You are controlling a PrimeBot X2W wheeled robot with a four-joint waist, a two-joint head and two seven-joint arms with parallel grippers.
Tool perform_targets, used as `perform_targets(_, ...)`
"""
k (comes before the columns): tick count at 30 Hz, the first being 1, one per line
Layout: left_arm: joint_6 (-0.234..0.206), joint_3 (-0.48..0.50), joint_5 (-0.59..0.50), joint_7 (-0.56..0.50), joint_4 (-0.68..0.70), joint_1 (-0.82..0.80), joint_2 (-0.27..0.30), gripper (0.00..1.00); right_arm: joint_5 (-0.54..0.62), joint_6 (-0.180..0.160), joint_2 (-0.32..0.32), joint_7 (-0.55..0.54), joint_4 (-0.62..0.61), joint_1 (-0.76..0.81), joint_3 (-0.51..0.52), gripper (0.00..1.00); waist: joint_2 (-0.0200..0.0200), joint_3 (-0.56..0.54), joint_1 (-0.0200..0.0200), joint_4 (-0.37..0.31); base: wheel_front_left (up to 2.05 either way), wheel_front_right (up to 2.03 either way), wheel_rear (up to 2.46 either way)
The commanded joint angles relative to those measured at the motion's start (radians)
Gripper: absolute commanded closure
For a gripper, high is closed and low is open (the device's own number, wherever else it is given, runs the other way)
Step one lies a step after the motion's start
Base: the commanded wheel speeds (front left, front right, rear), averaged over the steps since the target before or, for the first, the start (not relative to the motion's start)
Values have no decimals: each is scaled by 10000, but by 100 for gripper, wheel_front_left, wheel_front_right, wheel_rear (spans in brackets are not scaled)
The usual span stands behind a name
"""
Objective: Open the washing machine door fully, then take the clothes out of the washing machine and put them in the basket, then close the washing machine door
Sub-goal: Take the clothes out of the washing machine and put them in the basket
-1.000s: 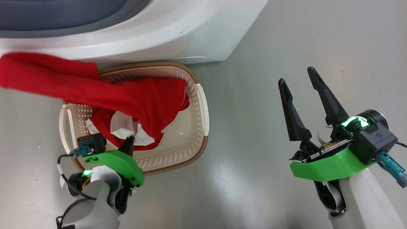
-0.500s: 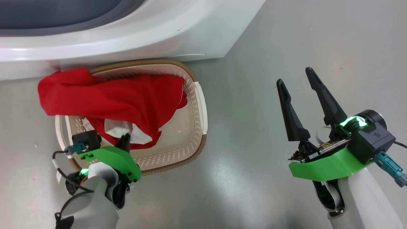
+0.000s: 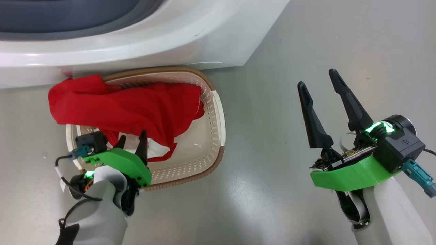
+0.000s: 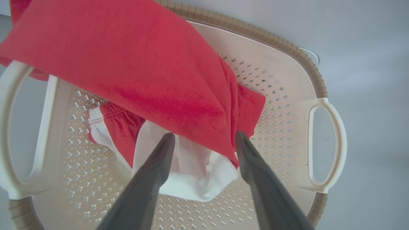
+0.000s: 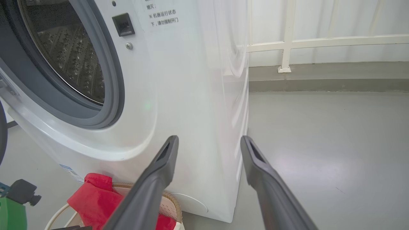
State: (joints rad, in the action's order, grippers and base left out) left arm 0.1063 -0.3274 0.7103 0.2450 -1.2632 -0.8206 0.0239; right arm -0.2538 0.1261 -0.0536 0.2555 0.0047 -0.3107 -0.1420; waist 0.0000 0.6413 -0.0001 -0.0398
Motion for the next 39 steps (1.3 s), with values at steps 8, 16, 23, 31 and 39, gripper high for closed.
perform_targets(8, -46, 474, -427, 164, 1488, 438, 545, 0, -17, 46, 34, 63, -140, 253, -41, 0, 0, -429, 1, 208, 0, 0, 0)
perform_targets(16, -300, 1107, -1167, 166, 3691, 1459, 672, 0, 65, 46, 34, 63, -68, 432, 85, 0, 0, -1004, 1, 389, 0, 0, 0)
perform_targets(23, -523, 1572, -1780, 167, 5452, 2447, 627, 0, 151, 46, 34, 63, 45, 617, 218, 0, 0, -1686, 1, 555, 0, 0, 0)
perform_targets(31, -800, 1958, -2353, 167, 7171, 3604, 592, 0, 222, 46, 34, 63, 226, 905, 373, 0, 0, -2632, 1, 675, 0, 0, 0)
perform_targets(39, -864, 2302, -2643, 168, 8745, 4515, 602, 0, 263, 46, 34, 63, 358, 1253, 643, 0, 0, -3387, 1, 735, 0, 0, 0)
